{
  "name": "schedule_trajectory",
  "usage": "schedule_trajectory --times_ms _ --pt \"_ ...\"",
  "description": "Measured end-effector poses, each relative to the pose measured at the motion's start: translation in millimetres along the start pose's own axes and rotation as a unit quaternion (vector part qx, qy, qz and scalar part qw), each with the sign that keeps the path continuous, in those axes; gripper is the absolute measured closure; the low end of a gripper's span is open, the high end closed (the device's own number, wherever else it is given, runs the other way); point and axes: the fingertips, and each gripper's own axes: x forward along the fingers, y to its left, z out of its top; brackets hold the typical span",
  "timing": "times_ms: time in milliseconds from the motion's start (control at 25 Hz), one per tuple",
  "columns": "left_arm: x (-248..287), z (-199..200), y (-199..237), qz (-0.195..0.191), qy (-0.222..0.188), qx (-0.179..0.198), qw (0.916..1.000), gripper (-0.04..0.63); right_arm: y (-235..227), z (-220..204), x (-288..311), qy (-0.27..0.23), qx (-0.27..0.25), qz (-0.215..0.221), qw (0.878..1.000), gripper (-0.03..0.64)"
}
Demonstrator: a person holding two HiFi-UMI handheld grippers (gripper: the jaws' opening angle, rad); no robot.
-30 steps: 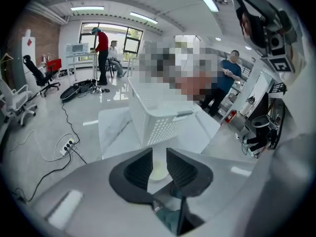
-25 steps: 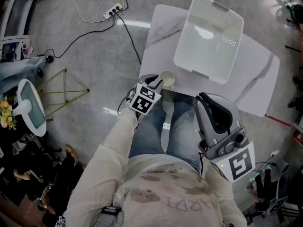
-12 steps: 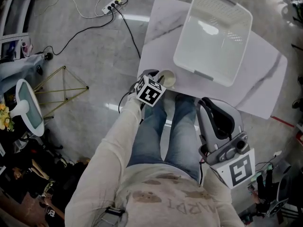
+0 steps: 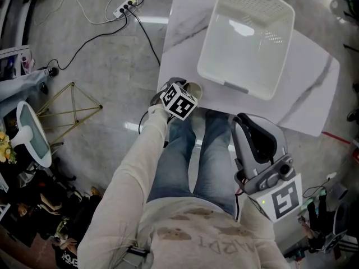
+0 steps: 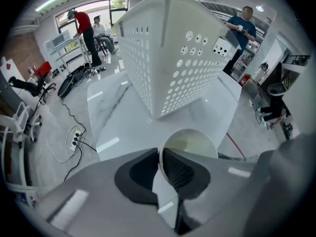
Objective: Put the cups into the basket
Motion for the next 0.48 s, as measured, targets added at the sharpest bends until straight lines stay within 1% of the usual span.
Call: schedule_trajectory --times_ms 80,200,360,480 --pt "0 -1 0 0.0 0.008 0.018 0.9998 0.563 -2 -1 1 0.001 0.001 -0.002 1.0 0.578" --pt "-6 -2 1 -0.002 0.011 0.027 0.9996 0.566 -9 -4 -2 0.012 -0.005 -0.006 1.0 0.578" --pt "-28 12 -1 -0.016 -0.014 0.017 0.9996 0.568 -20 9 0 -0.007 -0.006 -0.017 1.0 0.578" --pt "-59 25 -4 -0.024 -0.039 0.012 0.9989 0.568 -25 18 -4 -0.012 -0.016 -0.017 1.0 0.578"
